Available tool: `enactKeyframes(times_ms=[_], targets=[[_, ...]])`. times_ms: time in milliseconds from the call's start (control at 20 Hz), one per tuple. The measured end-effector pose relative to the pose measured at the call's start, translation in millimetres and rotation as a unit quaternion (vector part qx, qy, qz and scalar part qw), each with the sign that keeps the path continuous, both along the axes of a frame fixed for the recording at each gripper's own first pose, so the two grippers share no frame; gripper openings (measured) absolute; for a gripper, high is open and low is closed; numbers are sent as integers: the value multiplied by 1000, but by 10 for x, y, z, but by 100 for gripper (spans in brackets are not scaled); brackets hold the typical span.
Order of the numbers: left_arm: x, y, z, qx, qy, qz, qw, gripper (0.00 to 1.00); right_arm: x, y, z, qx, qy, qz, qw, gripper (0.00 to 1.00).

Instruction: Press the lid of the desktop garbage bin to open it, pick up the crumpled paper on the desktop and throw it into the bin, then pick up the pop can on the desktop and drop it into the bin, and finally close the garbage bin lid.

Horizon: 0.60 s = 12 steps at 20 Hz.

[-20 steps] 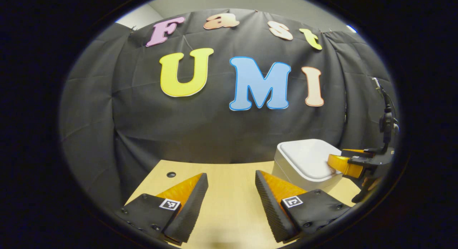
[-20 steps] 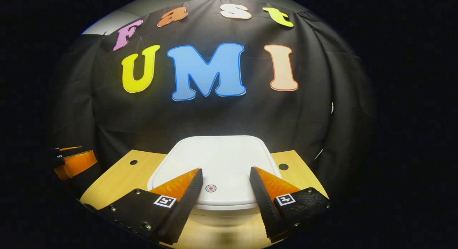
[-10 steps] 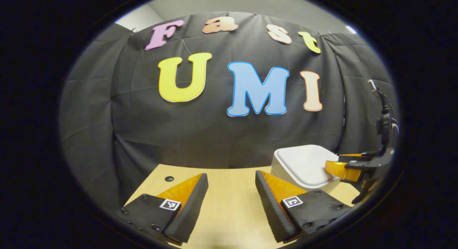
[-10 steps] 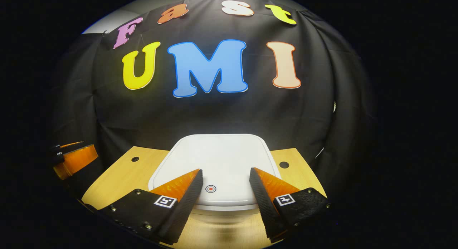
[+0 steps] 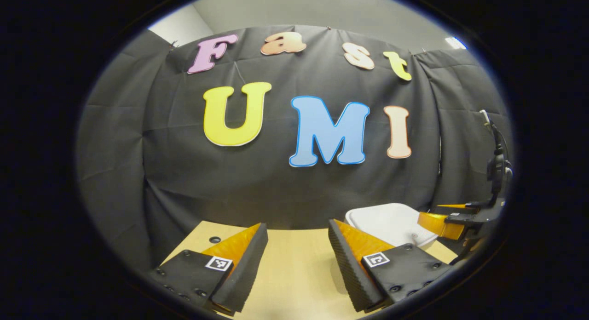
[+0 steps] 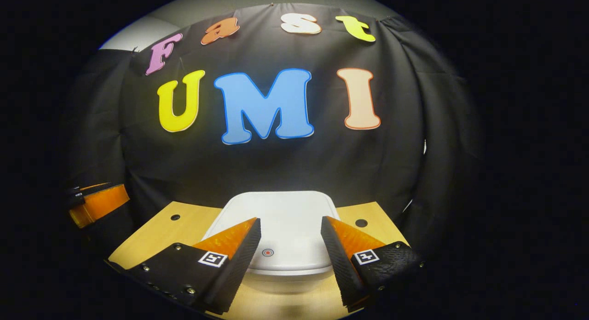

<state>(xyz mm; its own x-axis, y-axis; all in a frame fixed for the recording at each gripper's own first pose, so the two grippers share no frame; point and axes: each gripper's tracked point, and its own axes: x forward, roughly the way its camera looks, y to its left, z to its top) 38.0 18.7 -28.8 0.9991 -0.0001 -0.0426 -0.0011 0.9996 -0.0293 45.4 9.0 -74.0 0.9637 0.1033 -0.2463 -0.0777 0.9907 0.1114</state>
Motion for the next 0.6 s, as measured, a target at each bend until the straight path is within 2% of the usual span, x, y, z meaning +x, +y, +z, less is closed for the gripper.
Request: enactKeyframes(times_ms=[100,200,300,350,450,600], targets=[[-44,-35,153,5,-22,0,1000,92,-62,-22,294,6,-47,-5,999,84],[-108,-99,328,11,-50,-5,999,88,-158,-28,616,9,-103,-8,995,84],[-172,-160,437,24,-65,-7,998,83,-198,-12,815,2,-134,-8,991,84],[-207,-200,506,25,-75,-10,997,83,-229,15,888,0,-146,-5,989,84],[-291,-281,663,24,-99,-13,995,92,-314,51,1026,-5,-168,1,986,84],[-362,-414,755,37,-114,-23,993,92,-386,63,1062,-7,-175,4,984,84]])
